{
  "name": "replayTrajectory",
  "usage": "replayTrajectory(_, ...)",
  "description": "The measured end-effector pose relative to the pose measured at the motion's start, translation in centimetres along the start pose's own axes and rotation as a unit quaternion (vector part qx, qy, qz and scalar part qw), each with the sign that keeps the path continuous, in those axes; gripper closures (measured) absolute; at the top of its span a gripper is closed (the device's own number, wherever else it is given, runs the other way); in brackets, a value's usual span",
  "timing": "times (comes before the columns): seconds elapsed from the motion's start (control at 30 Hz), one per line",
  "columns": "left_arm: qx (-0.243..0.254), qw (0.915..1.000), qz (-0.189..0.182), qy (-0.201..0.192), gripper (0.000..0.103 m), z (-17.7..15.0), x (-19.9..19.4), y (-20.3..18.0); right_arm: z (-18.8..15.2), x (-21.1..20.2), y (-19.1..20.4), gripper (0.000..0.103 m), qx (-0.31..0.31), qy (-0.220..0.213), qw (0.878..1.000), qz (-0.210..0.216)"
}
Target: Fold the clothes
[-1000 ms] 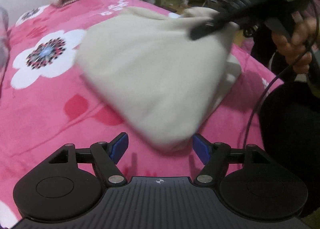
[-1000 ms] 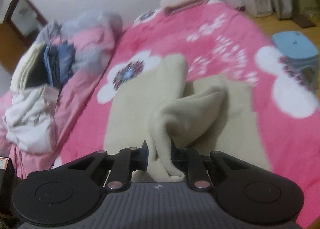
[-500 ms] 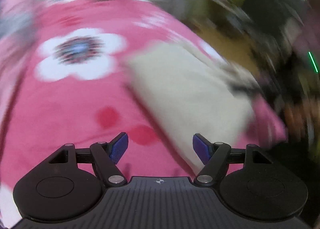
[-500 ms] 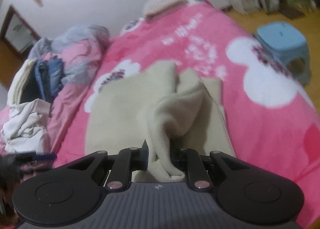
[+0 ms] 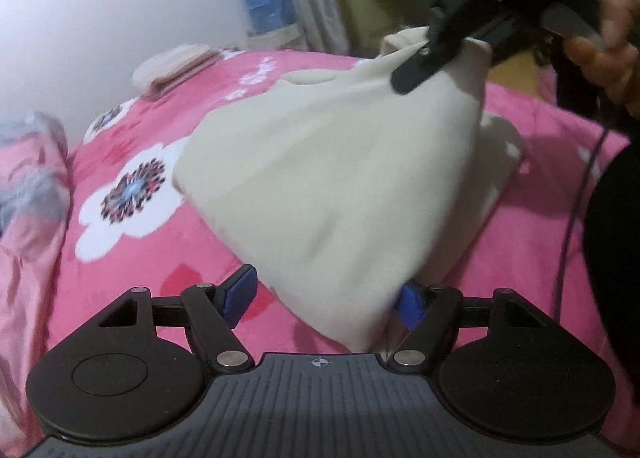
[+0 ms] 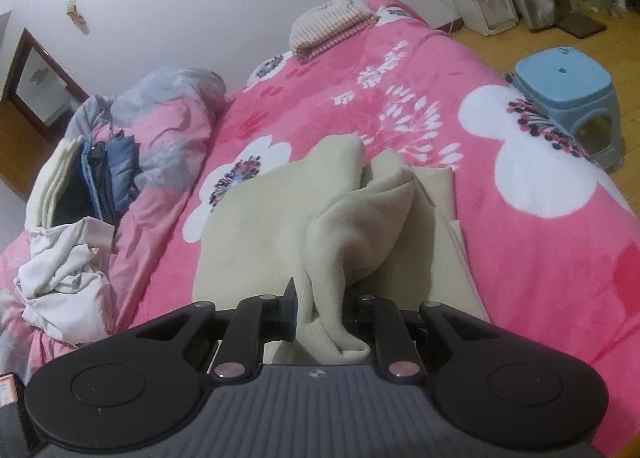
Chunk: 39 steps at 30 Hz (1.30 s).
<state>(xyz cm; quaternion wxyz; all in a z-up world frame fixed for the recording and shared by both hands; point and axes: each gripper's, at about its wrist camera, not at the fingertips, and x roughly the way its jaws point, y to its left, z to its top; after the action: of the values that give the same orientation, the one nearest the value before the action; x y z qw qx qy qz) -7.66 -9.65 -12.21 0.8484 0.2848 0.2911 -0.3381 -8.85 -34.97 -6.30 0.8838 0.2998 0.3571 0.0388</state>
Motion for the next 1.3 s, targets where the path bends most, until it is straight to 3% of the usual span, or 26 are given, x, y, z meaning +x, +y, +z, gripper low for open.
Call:
replayTrajectory(0.17,0.002,0.9999,0.009,0.009,0.030,-0.4,0.2,0.2,0.1,-0.9,0.6,0.087,-0.037,0.003,0.999,-0.015)
replayTrajectory(0.3,-0.009,0.9993,-0.011,0.036,0.030,-0.5,1.0,0.3,-1.0,0.2,-1.7,0.087,-0.021,0.047,0.998,-0.045)
replayTrajectory(0.37,-0.012,0.9987,-0.017,0.047,0.030,-0.7,1.2,0.3,-1.1,0.3,-2.6,0.087,0.005,0.057,0.997,-0.046)
replayTrajectory(0.43,-0.017,0.9984,-0.021,0.050,0.030,-0.7,1.0,0.5,-0.7,-0.6,-1.5,0.088,-0.020,0.044,0.998,-0.047)
replayTrajectory(0.63,-0.093,0.9867,-0.074,0.111,0.030,-1.3,0.4,3.6,-0.9,1.8,-2.6,0.086,-0.030,0.102,0.991,-0.084)
replayTrajectory(0.73,-0.143,0.9825,-0.068,0.098,0.032,-1.7,-1.9,6.2,-0.7,1.5,-3.5,0.086,-0.013,0.106,0.992,-0.067)
replayTrajectory(0.87,-0.198,0.9775,-0.062,0.039,0.031,-1.4,-4.8,9.1,-1.0,1.1,-3.2,0.085,-0.016,0.102,0.992,-0.071)
replayTrajectory(1.0,-0.190,0.9801,-0.059,0.006,0.031,0.8,-3.1,7.9,-0.9,0.7,-3.1,0.073,-0.006,0.095,0.993,-0.076)
replayTrajectory(1.1,-0.182,0.9809,-0.066,0.021,0.031,1.2,-0.2,6.0,-0.6,-0.7,-2.7,0.059,-0.006,0.085,0.991,-0.104)
replayTrajectory(1.2,-0.197,0.9773,-0.066,0.040,0.031,0.8,1.3,5.2,-0.2,-2.9,-1.4,0.060,-0.028,0.062,0.987,-0.144)
replayTrajectory(1.3,-0.225,0.9708,-0.072,0.041,0.030,0.2,1.9,5.5,0.9,-4.5,2.1,0.063,-0.115,0.025,0.975,-0.188)
